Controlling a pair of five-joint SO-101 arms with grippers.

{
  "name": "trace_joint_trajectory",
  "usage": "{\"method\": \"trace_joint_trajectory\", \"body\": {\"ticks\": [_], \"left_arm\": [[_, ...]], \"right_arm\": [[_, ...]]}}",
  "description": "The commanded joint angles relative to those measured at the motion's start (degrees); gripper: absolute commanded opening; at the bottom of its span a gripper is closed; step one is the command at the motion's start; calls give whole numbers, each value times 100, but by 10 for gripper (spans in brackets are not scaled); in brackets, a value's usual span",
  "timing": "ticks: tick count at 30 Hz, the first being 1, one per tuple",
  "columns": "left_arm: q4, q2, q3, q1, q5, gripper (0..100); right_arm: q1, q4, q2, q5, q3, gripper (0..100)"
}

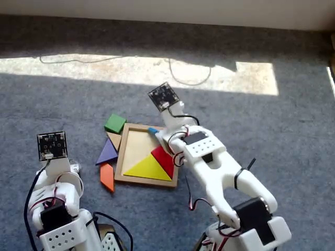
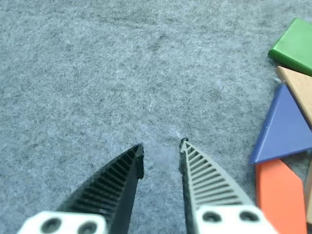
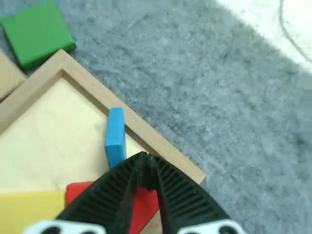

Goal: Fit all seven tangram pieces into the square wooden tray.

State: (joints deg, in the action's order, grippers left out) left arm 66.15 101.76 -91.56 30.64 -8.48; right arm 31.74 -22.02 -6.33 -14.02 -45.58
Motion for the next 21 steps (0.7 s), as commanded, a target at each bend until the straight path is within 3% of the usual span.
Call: {"method": "trace_joint_trajectory", "body": {"ticks": [1,21], "left_arm": [[-114,75,303,-110,53,137],[-114,75,303,-110,53,137]], "right_arm": [[198,127,-31,44,462,5],[1033,101,-40,62,497,5]]}}
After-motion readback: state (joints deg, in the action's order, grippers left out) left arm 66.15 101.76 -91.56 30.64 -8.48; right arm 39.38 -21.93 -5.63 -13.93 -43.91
